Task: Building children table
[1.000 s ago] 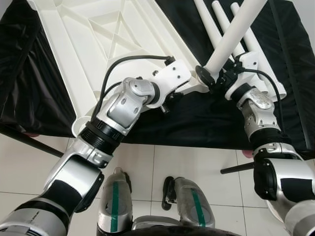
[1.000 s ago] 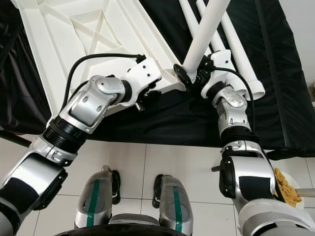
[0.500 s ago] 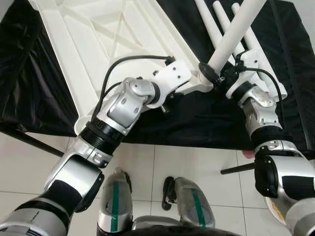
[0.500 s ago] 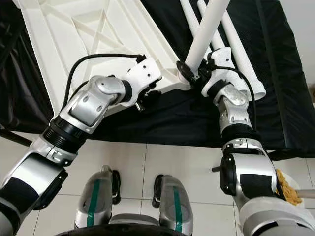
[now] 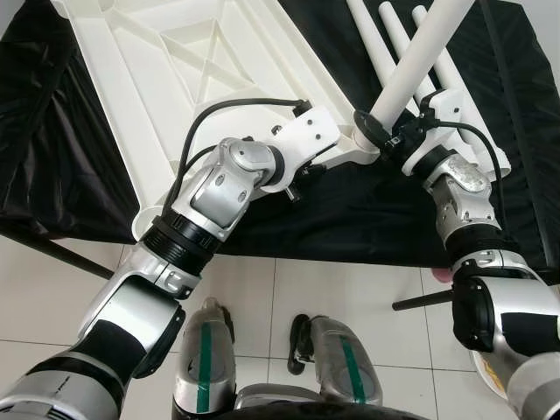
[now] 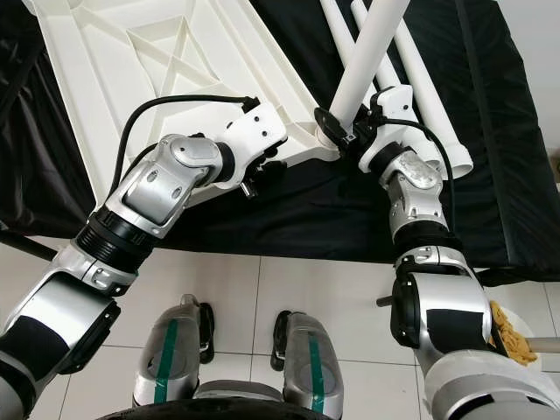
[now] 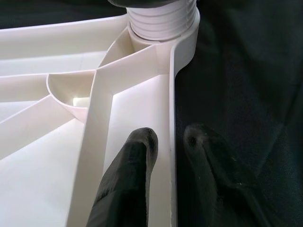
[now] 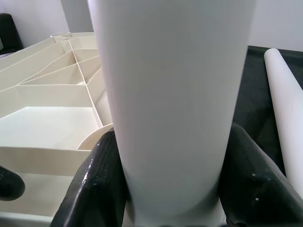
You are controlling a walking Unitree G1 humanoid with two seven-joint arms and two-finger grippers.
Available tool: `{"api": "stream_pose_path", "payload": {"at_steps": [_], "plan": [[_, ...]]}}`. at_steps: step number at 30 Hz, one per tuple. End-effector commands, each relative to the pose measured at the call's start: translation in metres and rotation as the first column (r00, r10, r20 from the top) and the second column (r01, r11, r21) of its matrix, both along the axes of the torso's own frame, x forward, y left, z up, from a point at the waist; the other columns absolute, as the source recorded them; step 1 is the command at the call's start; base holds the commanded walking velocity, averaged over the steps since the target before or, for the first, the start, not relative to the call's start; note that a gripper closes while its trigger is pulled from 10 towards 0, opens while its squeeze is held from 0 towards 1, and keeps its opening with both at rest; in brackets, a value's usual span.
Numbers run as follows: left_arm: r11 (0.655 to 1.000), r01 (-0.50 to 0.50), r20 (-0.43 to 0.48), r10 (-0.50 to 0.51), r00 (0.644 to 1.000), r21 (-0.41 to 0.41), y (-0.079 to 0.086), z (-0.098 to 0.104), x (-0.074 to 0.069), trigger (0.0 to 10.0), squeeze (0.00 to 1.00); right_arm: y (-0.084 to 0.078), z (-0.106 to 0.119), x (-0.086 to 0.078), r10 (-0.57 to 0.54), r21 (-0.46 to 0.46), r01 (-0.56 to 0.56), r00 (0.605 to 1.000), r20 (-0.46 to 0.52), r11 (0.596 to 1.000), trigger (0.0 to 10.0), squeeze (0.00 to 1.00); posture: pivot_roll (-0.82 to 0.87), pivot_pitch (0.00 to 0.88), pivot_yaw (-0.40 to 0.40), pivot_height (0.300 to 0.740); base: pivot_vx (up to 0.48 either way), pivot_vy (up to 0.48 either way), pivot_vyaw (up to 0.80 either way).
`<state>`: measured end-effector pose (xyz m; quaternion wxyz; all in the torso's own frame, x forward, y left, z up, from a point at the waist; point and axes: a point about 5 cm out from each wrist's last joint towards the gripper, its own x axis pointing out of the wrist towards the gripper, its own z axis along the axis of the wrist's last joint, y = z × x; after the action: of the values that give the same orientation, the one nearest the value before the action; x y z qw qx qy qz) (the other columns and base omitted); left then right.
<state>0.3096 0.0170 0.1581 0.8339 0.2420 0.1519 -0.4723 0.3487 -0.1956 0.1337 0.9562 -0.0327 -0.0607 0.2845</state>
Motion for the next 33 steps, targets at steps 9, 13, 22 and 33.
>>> {"api": "stream_pose_path", "payload": {"at_steps": [9,13,22,33], "plan": [[1.000,0.001,-0.008,-0.001,1.000,-0.002,-0.002,-0.001,-0.001,10.0,0.00,0.004,-0.008,-0.007,-0.053,0.087,0.053,0.999,-0.009,0.995,10.0,0.00,0.04,0.033,-0.044,0.740,0.000,0.000,0.00],[1.000,0.001,-0.008,-0.001,1.000,-0.001,-0.002,-0.001,-0.001,10.0,0.00,0.008,-0.005,-0.009,-0.072,0.113,0.070,0.997,0.015,0.991,10.0,0.00,0.04,0.032,-0.047,0.740,0.000,0.000,0.00],[1.000,0.007,-0.006,-0.007,1.000,-0.002,-0.004,-0.002,-0.002,10.0,0.00,0.022,0.000,-0.019,-0.138,0.217,0.124,0.989,0.051,0.968,10.0,0.00,0.04,0.020,-0.055,0.740,0.000,0.000,0.00],[1.000,0.020,-0.003,-0.020,1.000,0.000,-0.006,-0.002,-0.002,10.0,0.00,0.049,0.012,-0.030,-0.314,0.382,0.274,0.948,0.045,0.882,10.0,0.00,0.04,0.003,-0.057,0.740,0.000,0.000,0.00]]}}
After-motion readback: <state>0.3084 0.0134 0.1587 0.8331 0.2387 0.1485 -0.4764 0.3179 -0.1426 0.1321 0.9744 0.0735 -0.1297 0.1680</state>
